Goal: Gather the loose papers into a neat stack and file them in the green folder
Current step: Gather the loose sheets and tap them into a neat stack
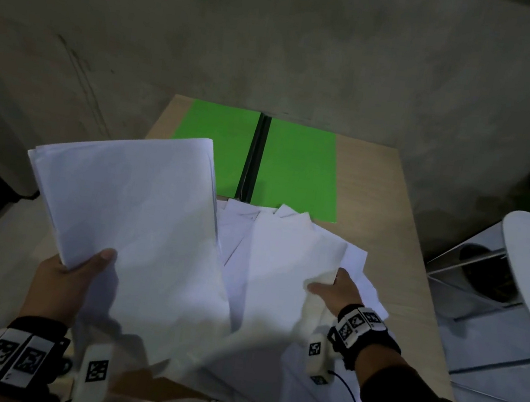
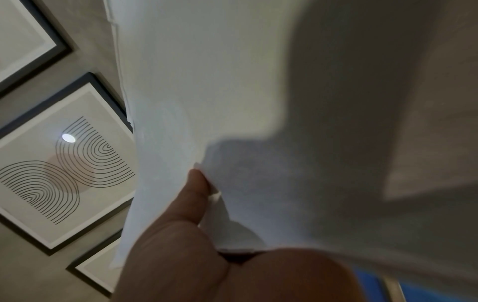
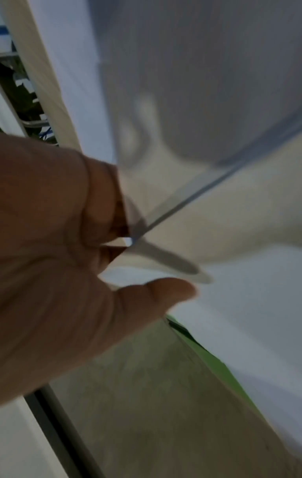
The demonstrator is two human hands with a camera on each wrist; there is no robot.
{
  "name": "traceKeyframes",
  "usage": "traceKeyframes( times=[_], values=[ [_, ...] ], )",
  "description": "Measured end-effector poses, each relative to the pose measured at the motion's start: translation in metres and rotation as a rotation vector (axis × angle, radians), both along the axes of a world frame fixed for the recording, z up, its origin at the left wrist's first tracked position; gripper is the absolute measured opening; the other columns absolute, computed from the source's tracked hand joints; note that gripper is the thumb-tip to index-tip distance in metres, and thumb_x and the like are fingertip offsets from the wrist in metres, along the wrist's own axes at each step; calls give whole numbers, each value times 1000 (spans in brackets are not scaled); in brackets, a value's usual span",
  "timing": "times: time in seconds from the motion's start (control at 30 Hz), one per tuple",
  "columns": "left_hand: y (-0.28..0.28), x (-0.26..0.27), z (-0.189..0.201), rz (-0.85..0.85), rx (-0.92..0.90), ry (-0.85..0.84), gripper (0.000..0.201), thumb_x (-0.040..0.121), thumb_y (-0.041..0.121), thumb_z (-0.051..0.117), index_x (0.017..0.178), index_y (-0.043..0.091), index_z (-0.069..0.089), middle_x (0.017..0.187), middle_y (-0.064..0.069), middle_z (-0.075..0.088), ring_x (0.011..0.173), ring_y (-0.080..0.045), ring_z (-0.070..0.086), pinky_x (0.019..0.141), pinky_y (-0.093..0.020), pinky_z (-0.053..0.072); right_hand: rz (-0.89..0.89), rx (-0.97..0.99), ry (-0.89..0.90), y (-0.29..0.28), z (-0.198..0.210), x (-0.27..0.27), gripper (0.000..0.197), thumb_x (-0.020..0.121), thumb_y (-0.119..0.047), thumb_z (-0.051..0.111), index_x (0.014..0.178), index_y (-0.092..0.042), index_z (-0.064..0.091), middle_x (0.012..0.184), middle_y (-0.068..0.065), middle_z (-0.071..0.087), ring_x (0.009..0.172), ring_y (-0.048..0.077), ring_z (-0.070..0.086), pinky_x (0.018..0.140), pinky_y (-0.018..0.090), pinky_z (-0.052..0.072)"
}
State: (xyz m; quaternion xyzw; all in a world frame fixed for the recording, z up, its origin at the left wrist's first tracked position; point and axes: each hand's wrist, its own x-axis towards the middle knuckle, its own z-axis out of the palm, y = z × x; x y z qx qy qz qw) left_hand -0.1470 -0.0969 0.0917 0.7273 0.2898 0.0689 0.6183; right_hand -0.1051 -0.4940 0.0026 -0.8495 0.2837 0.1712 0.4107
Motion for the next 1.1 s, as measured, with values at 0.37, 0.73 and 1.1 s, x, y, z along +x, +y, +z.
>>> traceKeyframes(
  times=[0.37,0.73,1.1],
  values=[
    [7,-1,3,8,53,-25,22,83,6,65,103,0,60,104,-14,57,97,-22,52,76,-32,42,247,6,106,1,-5,-15,54,70,-11,78,121,-7,60,118,13,65,109,30,60,97,39,47],
    [7,11,1,-63,42,-15,15,88,12,61,93,-2,59,87,-15,61,83,-23,53,80,-35,35,-187,433,-351,-59,111,-17,33,61,-13,85,86,-11,64,91,10,73,81,26,69,75,34,56],
    [-44,34,3,-299,-197,67,9,86,12,63,78,7,64,68,-8,68,73,-28,59,70,-33,46,-312,697,-480,15,130,-4,17,76,-15,72,88,-3,72,87,11,75,83,30,69,68,31,57]
  ],
)
